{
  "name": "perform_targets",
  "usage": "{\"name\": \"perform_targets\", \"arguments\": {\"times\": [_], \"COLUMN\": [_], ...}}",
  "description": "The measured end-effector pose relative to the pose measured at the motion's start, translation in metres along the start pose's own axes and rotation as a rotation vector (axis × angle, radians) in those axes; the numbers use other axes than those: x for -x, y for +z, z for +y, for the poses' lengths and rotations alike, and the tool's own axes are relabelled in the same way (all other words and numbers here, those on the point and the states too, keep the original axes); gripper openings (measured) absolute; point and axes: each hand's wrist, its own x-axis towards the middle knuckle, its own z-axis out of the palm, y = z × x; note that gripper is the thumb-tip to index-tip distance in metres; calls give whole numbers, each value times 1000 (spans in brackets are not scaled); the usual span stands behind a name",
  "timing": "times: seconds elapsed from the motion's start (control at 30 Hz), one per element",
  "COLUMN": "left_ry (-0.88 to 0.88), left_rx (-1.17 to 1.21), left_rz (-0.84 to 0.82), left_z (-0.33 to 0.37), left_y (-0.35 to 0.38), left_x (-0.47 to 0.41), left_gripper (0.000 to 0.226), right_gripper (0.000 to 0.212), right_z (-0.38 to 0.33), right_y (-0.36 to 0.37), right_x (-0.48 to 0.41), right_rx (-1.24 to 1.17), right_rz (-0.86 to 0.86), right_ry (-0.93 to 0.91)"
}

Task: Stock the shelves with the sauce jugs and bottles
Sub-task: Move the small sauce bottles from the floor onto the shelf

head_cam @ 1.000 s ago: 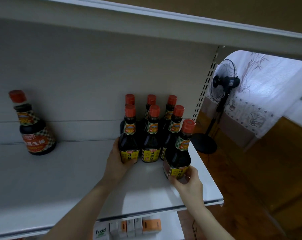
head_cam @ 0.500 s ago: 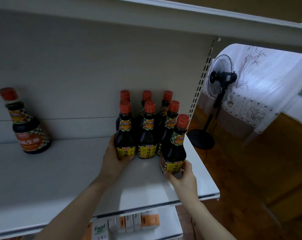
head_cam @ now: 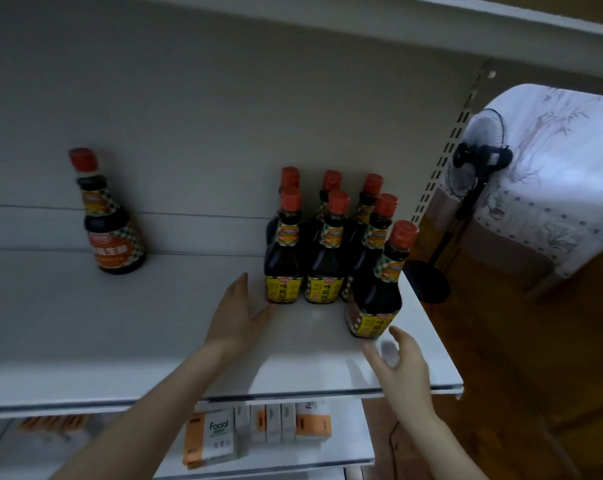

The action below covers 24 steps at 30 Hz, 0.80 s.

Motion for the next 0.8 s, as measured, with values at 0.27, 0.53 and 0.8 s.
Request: {"name": "perform_targets", "arguments": {"times": [0.27, 0.53, 0.8], "left_ry": [270, 202, 134], "left_rx": [-555, -496, -434], "left_rz": [13, 90, 186], "left_z": [-55, -113, -166], "left_y": [-88, -176, -252], "left_x": [65, 138, 209], "left_gripper": [63, 69, 77], "right_gripper": [37, 55, 58], "right_z": [-23, -57, -144], "right_y": [27, 48, 155], "right_x": [8, 47, 137], "right_rx": [201, 278, 197], "right_rz": [113, 162, -55], "right_ry": [25, 78, -168]}}
